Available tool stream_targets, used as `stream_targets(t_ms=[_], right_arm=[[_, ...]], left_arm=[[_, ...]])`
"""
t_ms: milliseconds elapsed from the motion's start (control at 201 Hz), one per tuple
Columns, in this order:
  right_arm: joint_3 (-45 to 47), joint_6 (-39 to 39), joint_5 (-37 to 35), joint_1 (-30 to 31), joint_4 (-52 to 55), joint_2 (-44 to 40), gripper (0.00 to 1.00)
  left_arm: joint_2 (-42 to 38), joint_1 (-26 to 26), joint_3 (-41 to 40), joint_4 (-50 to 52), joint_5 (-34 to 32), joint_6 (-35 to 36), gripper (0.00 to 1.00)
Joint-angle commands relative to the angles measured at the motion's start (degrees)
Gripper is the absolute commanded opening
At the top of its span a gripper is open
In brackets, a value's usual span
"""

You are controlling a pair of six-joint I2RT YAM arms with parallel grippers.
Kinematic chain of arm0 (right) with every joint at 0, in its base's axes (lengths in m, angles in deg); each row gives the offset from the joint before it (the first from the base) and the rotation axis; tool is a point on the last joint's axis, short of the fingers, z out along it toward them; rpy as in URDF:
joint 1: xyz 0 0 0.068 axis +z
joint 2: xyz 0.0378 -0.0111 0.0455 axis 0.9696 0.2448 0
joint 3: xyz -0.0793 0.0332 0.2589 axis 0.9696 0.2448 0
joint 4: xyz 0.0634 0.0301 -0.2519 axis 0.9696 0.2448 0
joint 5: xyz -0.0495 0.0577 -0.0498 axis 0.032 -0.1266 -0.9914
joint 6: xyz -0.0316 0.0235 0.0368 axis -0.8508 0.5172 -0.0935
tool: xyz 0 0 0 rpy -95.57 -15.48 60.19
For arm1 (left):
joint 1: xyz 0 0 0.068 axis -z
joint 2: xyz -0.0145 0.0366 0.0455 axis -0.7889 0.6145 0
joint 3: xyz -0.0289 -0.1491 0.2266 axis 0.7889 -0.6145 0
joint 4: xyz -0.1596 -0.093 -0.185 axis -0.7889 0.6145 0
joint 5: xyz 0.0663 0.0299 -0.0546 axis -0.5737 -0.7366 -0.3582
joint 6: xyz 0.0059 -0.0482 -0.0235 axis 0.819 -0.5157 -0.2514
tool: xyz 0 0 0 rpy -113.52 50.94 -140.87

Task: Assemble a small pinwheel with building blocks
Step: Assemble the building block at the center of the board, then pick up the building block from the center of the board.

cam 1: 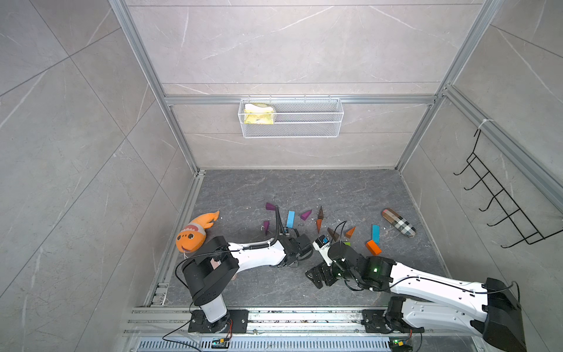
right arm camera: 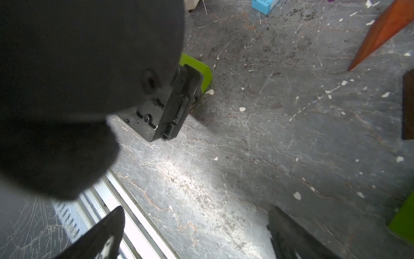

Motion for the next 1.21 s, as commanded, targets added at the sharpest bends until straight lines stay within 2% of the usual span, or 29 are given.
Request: stream_targets(t_ms=[0,333,488,697,761,951,1115,1204], right_arm=[[0.22,-0.07,0.63,-0.35,-0.96,0.56,1.00],[-0.08,-0.11,0.10,-0.35,-1.00,1.07,1.00],[-2.64,-1.48,-1.04,-0.50,0.33,0.94,1.00],[-6.89,-4.93,0.19,-1.36,0.97,2.43,1.00],[-8.40,-6.09,1.03,-1.50,0.48,3.62,1.00],[-11.10,-7.66,4.38,-1.67,-1.93,7.77,1.00],[-11.11,-7.49,6.97,-1.76,-4.22,9.71,1.00],[-10.77,-7.33,7.44,-1.76,-4.69,10.14,1.00]], left_arm=[[0.48,0.17,1.40,1.11,-1.93,-0.13,0.73],[-1.24,0.16,1.67,0.18,-2.95,1.99,0.84],[-7.32,0.13,1.87,0.79,-3.84,6.87,0.84],[-16.17,-1.66,2.53,7.30,-6.94,13.55,0.81],[-18.82,-3.72,1.15,8.32,-5.58,14.85,0.79],[-24.82,-13.93,-5.48,12.61,0.93,14.39,0.76],[-27.89,-22.75,-10.90,8.48,7.29,17.26,0.74],[-26.75,-25.22,-11.72,6.38,8.65,20.28,0.74]])
